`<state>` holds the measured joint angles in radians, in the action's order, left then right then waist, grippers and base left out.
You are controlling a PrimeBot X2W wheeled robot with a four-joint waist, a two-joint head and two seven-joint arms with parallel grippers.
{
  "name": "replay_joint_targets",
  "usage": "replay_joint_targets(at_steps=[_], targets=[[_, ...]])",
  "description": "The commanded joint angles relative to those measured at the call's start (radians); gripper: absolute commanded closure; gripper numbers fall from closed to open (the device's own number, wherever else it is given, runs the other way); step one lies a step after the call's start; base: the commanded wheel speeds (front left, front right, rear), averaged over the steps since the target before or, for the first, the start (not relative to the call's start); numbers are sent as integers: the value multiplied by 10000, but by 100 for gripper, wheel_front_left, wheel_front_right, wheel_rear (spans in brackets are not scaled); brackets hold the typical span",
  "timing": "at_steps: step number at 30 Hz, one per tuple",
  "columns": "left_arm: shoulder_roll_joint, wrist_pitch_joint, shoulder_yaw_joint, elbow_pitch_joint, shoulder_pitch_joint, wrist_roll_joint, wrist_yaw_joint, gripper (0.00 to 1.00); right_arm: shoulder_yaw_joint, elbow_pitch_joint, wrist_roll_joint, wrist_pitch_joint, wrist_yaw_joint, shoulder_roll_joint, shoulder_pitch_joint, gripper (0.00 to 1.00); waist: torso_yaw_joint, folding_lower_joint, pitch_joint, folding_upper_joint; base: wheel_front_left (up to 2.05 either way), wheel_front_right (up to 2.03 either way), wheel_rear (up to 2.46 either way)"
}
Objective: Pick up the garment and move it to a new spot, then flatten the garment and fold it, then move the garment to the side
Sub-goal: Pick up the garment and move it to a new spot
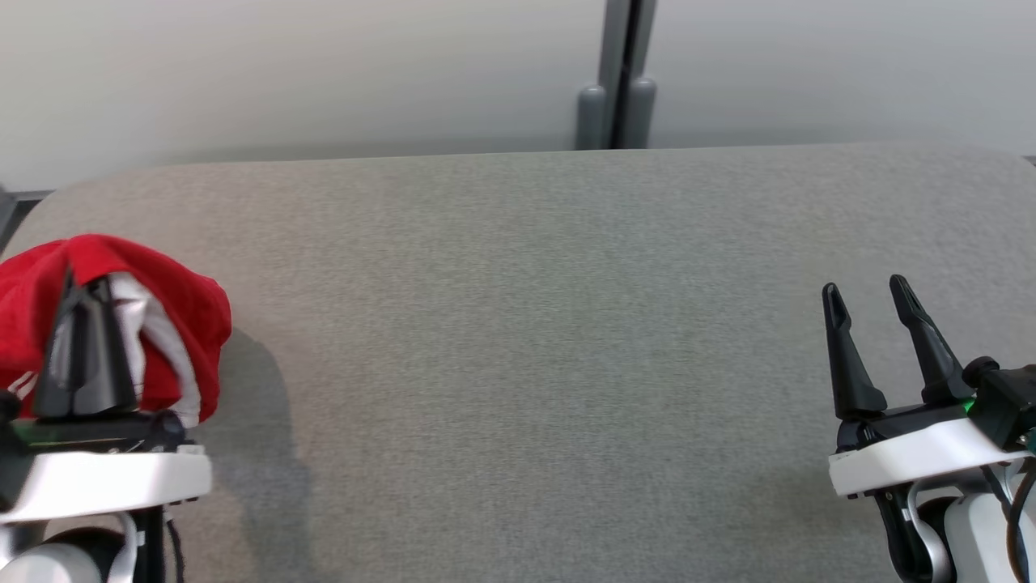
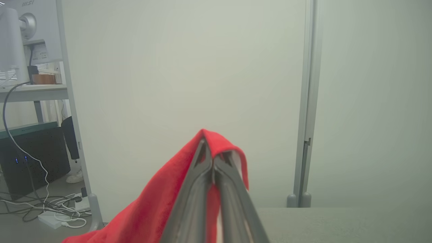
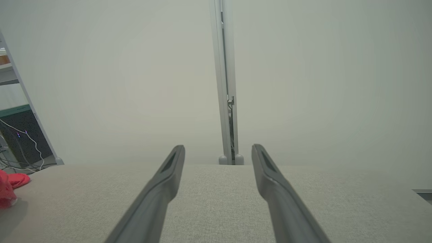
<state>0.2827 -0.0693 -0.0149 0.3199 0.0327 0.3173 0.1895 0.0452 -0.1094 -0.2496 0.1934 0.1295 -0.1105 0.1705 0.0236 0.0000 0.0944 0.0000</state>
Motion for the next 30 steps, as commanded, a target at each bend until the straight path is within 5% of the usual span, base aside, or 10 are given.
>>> replay_joint_targets(at_steps=[1,10,19,30], targets=[[59,88,138,125,344,-79,-83,100,-20,71,-59,-42,23,-36,15,0,-398,0,87,0,0,0,0],[-215,753,2219,-281,2512,-407,-1164,100,-247,310,-148,38,23,121,121,0,-1625,0,697,0,0,0,0],[-1249,1128,4824,-2671,4166,-712,-2515,100,-377,309,-242,302,23,385,310,0,-2637,0,1685,0,0,0,0],[-1924,839,6400,-5925,5038,-687,-3002,100,-176,-96,-508,629,23,559,759,0,-3228,0,2718,0,0,0,0]])
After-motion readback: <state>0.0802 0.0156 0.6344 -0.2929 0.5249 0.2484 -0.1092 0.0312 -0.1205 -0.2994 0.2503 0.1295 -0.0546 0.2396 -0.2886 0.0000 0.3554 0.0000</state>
